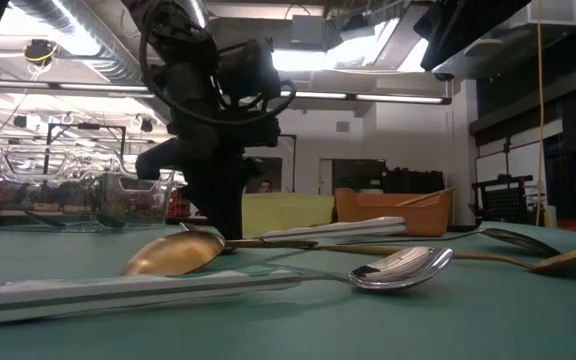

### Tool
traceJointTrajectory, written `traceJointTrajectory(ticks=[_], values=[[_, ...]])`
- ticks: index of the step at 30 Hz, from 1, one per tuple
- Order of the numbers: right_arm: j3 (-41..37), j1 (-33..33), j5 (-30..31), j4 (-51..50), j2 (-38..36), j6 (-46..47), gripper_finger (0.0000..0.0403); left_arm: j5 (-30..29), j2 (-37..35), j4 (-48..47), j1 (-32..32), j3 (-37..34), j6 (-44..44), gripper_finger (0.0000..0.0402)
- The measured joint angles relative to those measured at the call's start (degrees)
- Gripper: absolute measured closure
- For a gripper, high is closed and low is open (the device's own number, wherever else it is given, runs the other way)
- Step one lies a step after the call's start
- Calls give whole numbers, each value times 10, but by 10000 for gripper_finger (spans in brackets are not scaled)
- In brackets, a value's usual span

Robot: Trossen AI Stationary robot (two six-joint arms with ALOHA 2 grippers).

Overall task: Sort silverware by color (type)
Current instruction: Put the black spoon into the transparent bin

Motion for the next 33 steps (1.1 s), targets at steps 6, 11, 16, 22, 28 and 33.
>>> traceJointTrajectory(ticks=[6, 11, 16, 22, 28, 33], values=[[0, 0, 0, 0, 0, 0, 281, -14, 0, 1, 0, 0, -97, 394], [0, 0, 0, 0, 0, 0, 281, -16, -5, 6, 0, -2, -158, 394], [0, 0, 0, -1, 0, 8, 281, -16, -9, 23, 0, -3, -202, 395], [0, 0, 0, -6, 0, 22, 281, -14, -10, 29, 0, -3, -261, 395], [0, 0, -1, -20, -1, 22, 281, -12, -10, 33, 0, -3, -305, 395], [0, 0, -1, -40, -1, 22, 281, -11, -11, 55, -1, -3, -341, 395]])
